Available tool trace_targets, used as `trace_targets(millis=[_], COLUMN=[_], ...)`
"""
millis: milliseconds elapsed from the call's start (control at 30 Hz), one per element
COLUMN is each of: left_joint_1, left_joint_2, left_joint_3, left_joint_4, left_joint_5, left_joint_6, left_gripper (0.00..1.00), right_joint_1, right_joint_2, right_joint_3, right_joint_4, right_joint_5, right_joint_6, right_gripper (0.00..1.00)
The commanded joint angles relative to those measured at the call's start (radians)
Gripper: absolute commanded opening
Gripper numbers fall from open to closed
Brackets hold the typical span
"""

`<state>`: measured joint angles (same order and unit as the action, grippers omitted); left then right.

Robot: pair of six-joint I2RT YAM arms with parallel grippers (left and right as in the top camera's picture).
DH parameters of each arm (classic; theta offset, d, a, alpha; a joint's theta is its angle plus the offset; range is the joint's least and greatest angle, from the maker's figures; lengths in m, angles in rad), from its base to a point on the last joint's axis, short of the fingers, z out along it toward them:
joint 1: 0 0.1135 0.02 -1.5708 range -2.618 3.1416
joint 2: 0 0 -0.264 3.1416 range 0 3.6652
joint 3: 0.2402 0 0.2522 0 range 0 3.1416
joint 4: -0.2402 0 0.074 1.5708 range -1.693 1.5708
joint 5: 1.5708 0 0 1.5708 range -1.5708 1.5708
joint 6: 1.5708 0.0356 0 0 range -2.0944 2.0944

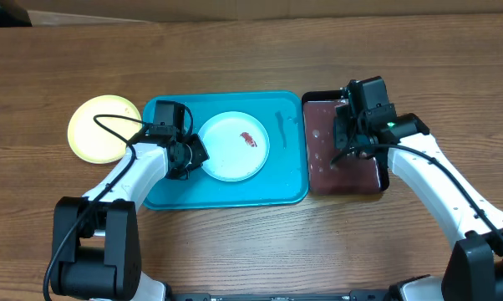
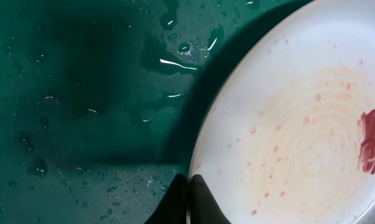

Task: Clean dirty plates on tray and stack at the side
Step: 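Lower the sponge back into the black tray water with the right gripper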

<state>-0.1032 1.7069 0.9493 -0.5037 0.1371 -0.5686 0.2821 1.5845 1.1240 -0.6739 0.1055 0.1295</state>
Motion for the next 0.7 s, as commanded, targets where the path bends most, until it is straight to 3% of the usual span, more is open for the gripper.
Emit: trace_targets(millis=[0,433,667], left_joint_1=[-0.003,-0.003,-0.003], left_joint_2=[0.019,0.019,0.019], left_joint_3=[-0.011,-0.011,-0.011], left_joint_4=[0.0,0.0,0.0], left_joint_5=[-0.013,-0.013,-0.013], left_joint_6=[0.015,0.015,0.015], left_gripper=[0.04,0.04,0.04], right_joint_1=[0.003,0.003,0.003], right_joint_2=[-0.002,0.009,0.007], right_joint_3=[0.039,-0.079,0.065], right_joint_4=[-0.018,0.043,-0.126], right_joint_5=[0.014,0.013,0.01], right_joint_6=[-0.003,0.005,0.005], right_gripper=[0.04,0.04,0.04])
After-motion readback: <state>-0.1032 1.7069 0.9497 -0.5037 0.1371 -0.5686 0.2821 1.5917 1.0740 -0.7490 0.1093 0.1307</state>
